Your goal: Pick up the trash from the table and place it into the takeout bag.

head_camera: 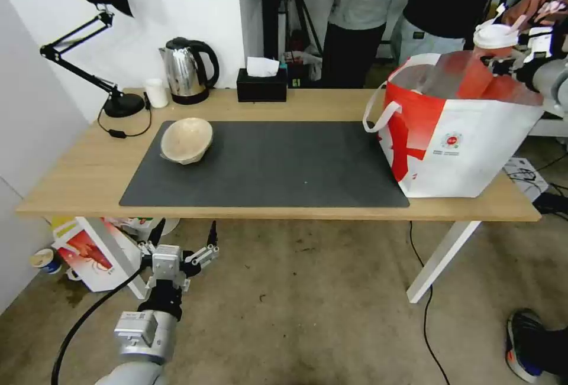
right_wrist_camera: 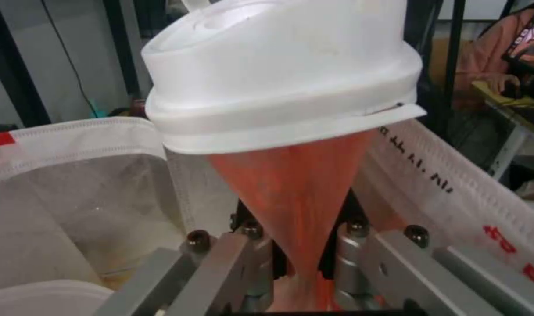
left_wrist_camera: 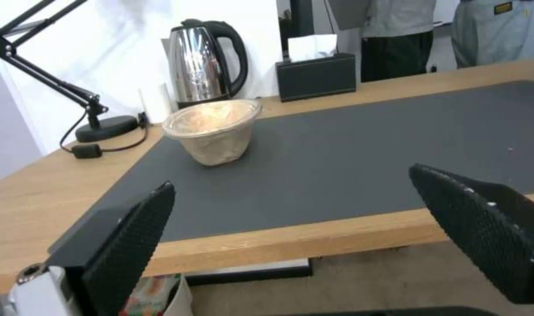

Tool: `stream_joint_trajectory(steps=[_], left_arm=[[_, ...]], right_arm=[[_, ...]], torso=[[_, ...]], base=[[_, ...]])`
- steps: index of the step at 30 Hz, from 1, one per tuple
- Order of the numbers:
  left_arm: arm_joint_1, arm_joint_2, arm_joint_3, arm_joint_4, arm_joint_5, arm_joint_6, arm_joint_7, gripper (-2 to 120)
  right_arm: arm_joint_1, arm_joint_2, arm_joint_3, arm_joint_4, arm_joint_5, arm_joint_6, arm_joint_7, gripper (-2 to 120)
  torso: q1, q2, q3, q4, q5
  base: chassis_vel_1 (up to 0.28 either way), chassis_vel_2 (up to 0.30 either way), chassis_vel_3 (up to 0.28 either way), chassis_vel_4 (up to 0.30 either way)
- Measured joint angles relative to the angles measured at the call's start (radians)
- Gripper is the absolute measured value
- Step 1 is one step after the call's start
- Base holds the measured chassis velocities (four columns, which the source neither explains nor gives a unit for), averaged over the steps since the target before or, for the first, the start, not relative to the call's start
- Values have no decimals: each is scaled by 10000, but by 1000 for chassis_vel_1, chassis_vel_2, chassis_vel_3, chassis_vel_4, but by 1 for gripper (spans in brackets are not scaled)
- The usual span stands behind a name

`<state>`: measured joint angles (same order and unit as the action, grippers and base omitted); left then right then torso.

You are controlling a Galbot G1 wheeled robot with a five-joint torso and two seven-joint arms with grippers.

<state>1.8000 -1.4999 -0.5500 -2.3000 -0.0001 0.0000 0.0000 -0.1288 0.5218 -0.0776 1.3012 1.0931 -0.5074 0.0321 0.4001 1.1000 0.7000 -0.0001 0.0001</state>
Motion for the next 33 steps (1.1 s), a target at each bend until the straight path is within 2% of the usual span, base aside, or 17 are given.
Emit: stream_joint_trajectory(steps=[17,23,25,32,33], left_arm=[[0,0,0,0,0,0,0,100],[0,0,0,0,0,0,0,100],[0,0,0,0,0,0,0,100],[0,0,-1,0,0,0,0,100],[0,0,-1,0,0,0,0,100]], right_arm=[[-142,-326,31,842,52,4,-176,6],[-583,-510,403,1342,75,35,-221,6],[-742,-568,533,1503,78,35,-222,9],[-1509,-944,1074,2316,74,-104,-26,37],[-1509,-944,1074,2316,74,-104,-26,37]], torso=[[0,0,-1,1,-2],[0,1,-1,1,-1],[0,0,-1,1,0],[0,1,-1,1,-1],[0,1,-1,1,-1]], base=[[0,0,0,0],[0,0,0,0],[0,0,0,0],[0,0,0,0],[0,0,0,0]])
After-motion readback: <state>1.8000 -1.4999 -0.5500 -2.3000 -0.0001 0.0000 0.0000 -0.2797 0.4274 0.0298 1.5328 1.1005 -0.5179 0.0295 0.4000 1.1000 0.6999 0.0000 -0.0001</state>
